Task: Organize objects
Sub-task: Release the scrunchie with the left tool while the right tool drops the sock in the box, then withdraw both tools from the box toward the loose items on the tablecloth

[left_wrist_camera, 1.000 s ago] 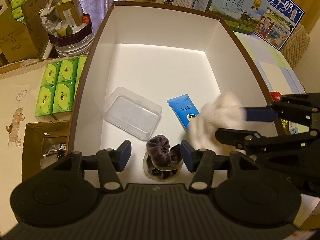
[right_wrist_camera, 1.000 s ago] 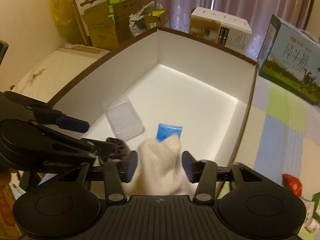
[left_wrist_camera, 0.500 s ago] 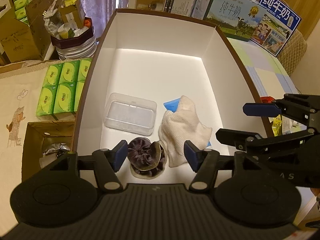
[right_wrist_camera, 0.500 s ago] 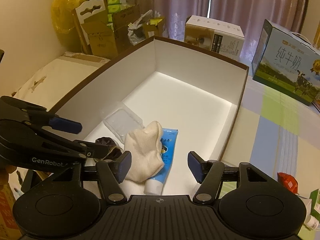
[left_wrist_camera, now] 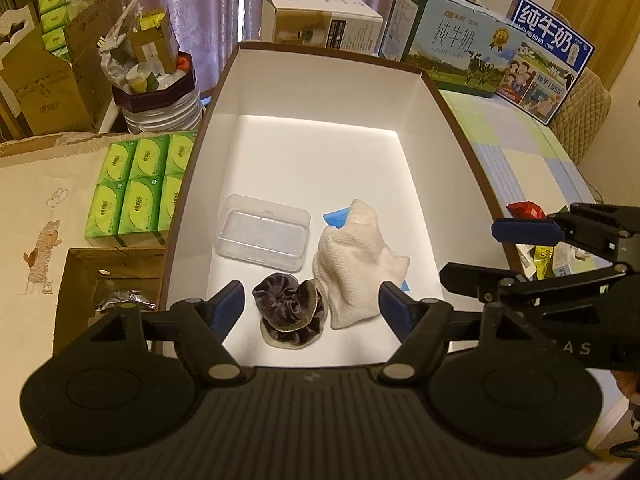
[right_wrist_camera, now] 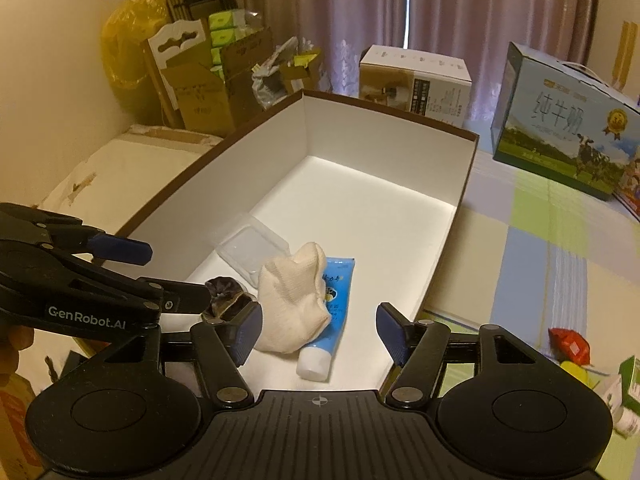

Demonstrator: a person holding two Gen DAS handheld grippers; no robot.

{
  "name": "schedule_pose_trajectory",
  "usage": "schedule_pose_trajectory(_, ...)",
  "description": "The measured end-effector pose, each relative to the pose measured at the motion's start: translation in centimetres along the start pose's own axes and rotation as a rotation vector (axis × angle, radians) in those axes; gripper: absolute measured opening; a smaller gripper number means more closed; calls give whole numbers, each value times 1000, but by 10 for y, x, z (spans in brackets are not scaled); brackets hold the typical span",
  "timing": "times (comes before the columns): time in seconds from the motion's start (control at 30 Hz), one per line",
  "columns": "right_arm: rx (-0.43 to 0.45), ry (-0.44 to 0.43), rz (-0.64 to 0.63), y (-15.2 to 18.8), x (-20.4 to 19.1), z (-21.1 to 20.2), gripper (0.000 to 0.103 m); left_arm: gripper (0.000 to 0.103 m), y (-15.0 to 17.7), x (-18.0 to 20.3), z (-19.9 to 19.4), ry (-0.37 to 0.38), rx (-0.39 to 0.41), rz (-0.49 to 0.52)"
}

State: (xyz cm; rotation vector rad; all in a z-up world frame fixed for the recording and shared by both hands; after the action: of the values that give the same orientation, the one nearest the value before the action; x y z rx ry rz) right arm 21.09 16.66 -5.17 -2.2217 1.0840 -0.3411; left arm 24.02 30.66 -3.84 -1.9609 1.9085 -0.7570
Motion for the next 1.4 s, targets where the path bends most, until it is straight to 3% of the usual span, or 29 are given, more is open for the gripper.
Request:
schedule_pose_trajectory(0.3,41,-3,101,13,5,-31,64,81,4,10,-22,9,48,15)
schedule_pose_trajectory(0.63,60,-3,228,40,26,-66,65,81,15,27,-44,59,88,33)
schedule_pose_trajectory(1.4,18,-44,299,103,109,-123,65,81,47,124,-47,71,47,10)
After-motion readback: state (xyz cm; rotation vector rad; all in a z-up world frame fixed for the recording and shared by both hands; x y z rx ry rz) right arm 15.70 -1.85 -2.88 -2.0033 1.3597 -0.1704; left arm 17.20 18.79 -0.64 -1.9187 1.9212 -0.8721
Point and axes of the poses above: each gripper's, at about its wrist camera, not at the fingertips, and z roughly the way its jaws point, x to its right, y to its underside, the point moved 4 cm from there along z, roughly the way its jaws point, and after that the axes turned 3 degrees about y, right-handed, at the moved point
